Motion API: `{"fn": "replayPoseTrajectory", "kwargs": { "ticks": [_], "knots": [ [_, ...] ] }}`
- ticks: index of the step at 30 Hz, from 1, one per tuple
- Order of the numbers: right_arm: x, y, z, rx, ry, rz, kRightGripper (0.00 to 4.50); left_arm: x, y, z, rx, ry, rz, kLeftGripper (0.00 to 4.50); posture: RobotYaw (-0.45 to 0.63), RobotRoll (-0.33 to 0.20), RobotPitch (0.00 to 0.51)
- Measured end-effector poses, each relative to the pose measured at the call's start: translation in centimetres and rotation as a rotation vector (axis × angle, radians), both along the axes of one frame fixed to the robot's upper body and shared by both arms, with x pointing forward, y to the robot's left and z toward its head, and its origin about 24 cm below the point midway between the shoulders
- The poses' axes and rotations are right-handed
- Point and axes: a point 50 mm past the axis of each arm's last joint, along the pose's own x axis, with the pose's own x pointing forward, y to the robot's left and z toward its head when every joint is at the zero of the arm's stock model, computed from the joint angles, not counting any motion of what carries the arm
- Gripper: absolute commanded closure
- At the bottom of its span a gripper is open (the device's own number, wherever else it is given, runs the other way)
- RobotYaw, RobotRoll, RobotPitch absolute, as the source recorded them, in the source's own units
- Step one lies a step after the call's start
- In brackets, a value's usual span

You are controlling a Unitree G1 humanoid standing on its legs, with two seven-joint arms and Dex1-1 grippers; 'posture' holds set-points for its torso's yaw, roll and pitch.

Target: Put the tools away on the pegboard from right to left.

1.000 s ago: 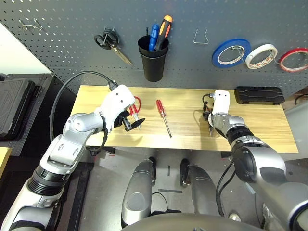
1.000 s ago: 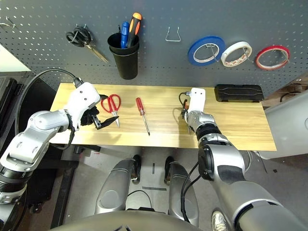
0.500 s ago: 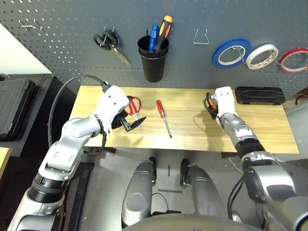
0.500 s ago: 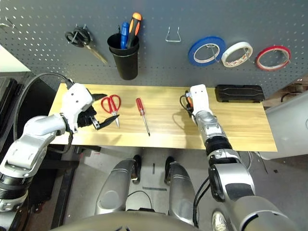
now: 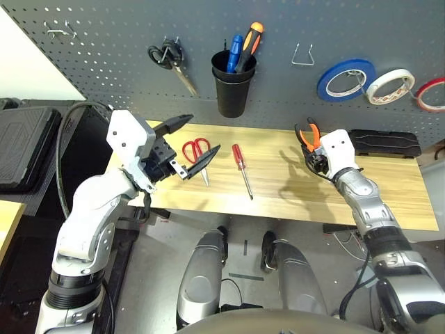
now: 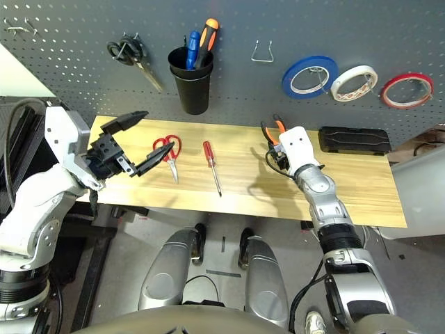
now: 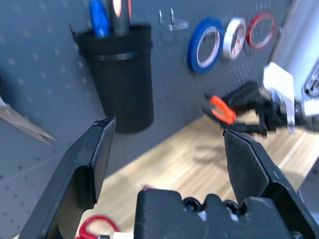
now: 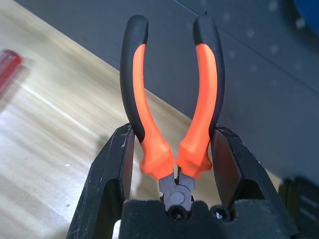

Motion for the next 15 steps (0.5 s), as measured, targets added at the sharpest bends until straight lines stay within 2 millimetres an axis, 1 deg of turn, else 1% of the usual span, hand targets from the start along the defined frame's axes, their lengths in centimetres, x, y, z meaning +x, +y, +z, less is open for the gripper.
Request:
{"fn": "replayPoseTrajectory", "kwargs": {
  "ticks": [4, 7, 15],
  "knots": [
    [-0.5, 0.0, 1.4, 0.015, -0.111, 0.036, 2.04, 0.0, -0.7, 1.5, -0.046, -0.051, -0.015, 0.00, 0.37, 0.000, 0.239],
    [-0.8, -0.1, 2.4, 0.026, -0.185, 0.045, 2.04, 0.1, -0.8, 1.7, -0.058, -0.050, -0.013, 0.00, 0.36, 0.000, 0.238],
    [-1.6, 1.1, 5.4, 0.048, -0.371, 0.106, 2.04, 0.2, -1.4, 1.6, -0.050, -0.044, -0.044, 0.00, 0.33, 0.000, 0.236]
  ]
}}
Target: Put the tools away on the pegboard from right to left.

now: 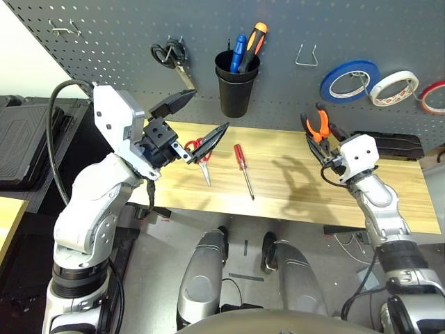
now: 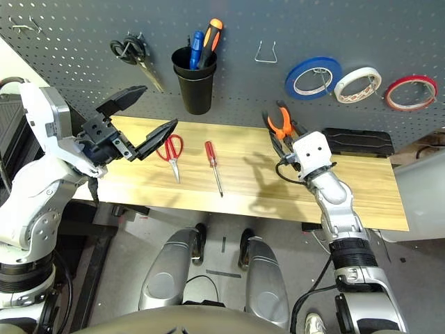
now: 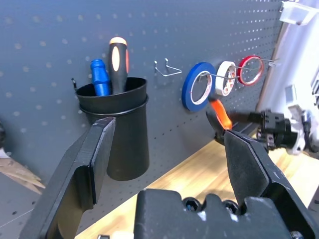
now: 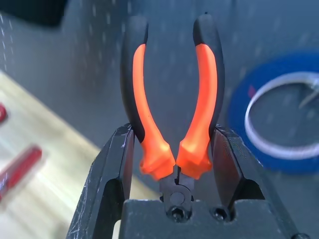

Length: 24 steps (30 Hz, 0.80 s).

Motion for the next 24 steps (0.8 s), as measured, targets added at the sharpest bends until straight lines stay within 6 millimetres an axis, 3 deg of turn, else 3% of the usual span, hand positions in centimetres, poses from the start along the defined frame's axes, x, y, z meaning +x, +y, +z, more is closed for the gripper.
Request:
{"fn": "replayPoseTrajectory", "kwargs": {
  "ticks": [13, 24],
  "knots": [
    [-0.1, 1.5, 5.2, 0.099, -0.327, -0.009, 2.04, 0.5, -0.9, -0.5, 0.022, 0.027, -0.069, 0.00, 0.29, 0.000, 0.231],
    [2.0, 6.6, 11.5, 0.279, -0.520, 0.091, 2.04, 1.0, -1.3, -0.7, 0.028, 0.025, -0.097, 0.00, 0.29, 0.000, 0.223]
  ]
}}
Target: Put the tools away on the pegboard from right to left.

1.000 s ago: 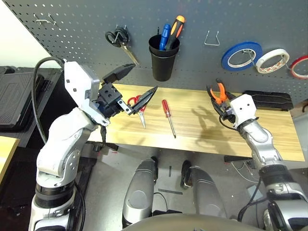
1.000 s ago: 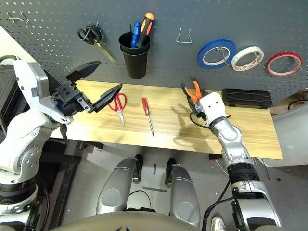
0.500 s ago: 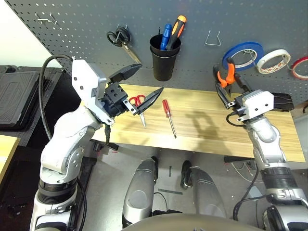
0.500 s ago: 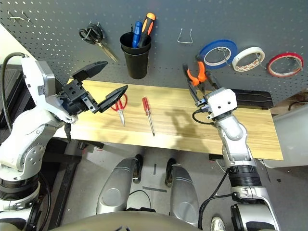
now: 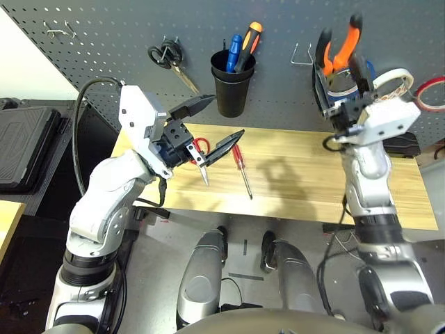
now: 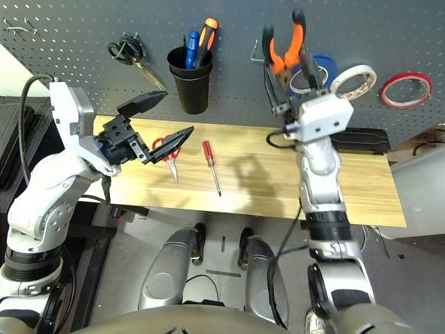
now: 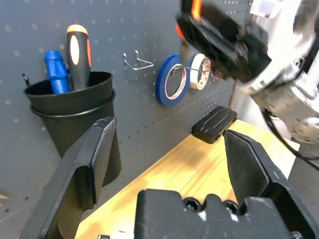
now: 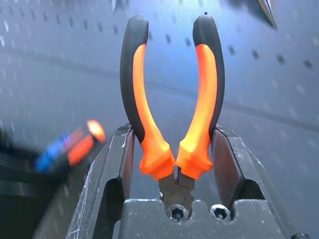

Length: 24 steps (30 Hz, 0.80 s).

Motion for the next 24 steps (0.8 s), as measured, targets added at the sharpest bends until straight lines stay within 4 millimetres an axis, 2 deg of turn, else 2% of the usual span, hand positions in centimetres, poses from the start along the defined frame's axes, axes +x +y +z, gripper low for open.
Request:
{"fn": "replayPoseTrajectory", "kwargs": {
  "ticks": [4, 11, 15, 24],
  "knots": [
    [1.2, 1.1, 1.4, 0.036, -0.015, 0.019, 2.04, 0.0, -0.1, 0.2, 0.002, -0.012, -0.006, 0.00, 0.30, 0.000, 0.220],
    [3.8, 2.1, 2.1, 0.087, 0.032, 0.011, 2.04, 0.0, -0.3, 0.1, 0.009, -0.025, -0.006, 0.00, 0.32, 0.000, 0.207],
    [4.6, 2.1, 2.9, 0.116, 0.013, -0.001, 2.04, 0.0, -0.3, 0.1, 0.010, -0.030, -0.006, 0.00, 0.33, 0.000, 0.201],
    [6.1, 2.2, 1.0, 0.173, 0.123, -0.038, 2.04, 0.1, -0.2, 0.1, 0.015, -0.037, 0.007, 0.00, 0.33, 0.000, 0.206]
  ]
}}
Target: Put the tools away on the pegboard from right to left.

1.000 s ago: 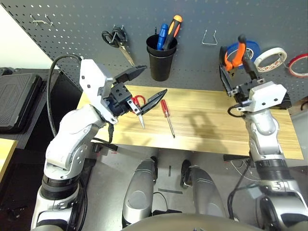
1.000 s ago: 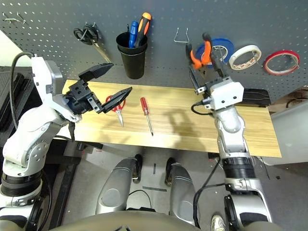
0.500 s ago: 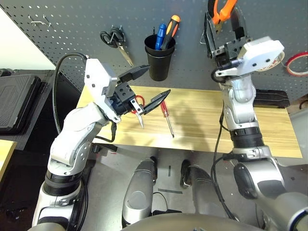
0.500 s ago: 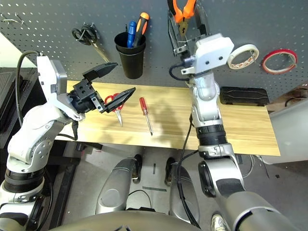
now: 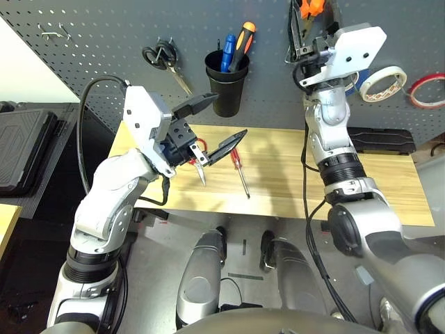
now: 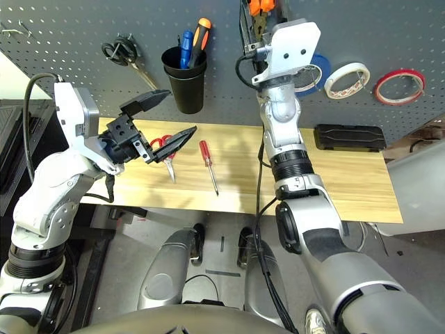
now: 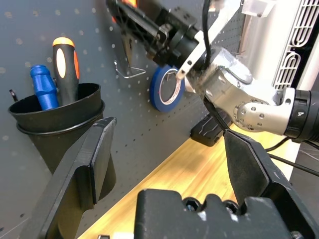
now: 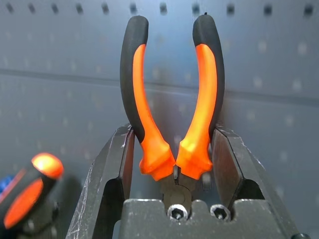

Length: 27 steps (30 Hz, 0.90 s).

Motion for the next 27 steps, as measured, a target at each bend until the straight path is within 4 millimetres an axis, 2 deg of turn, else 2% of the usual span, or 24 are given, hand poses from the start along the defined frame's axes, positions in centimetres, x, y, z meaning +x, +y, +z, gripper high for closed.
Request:
{"fn": "replayPoseTrajectory", "kwargs": {
  "ticks": [6, 8, 10, 12, 16, 22, 27],
  "knots": [
    [0.3, 0.4, -0.7, 0.016, 0.058, 0.001, 2.04, 0.2, 0.1, -0.2, 0.001, 0.008, 0.008, 0.00, 0.32, 0.000, 0.214],
    [0.4, 0.3, -1.4, 0.018, 0.093, -0.003, 1.32, 0.3, 0.1, -0.3, 0.002, 0.012, 0.010, 0.00, 0.32, 0.000, 0.215],
    [0.4, 0.2, -2.2, 0.022, 0.118, -0.009, 0.83, 0.3, 0.1, -0.3, 0.003, 0.012, 0.006, 0.00, 0.32, 0.000, 0.217],
    [0.2, 0.0, -2.9, 0.018, 0.132, -0.021, 0.08, 0.3, 0.1, -0.4, 0.005, 0.012, 0.007, 0.00, 0.32, 0.000, 0.220],
    [-0.4, -0.8, -3.7, -0.032, 0.102, -0.037, 0.02, 0.3, 0.1, -0.4, 0.008, 0.011, 0.009, 0.00, 0.32, 0.000, 0.222],
    [-2.2, -2.0, -3.4, -0.104, -0.026, -0.033, 0.02, 0.3, 0.0, -0.5, 0.014, 0.011, 0.011, 0.00, 0.32, 0.000, 0.227],
    [-4.1, -3.6, -5.3, -0.190, -0.037, -0.023, 0.02, 0.3, 0.0, -0.6, 0.020, 0.017, 0.015, 0.00, 0.32, 0.000, 0.230]
  ]
}}
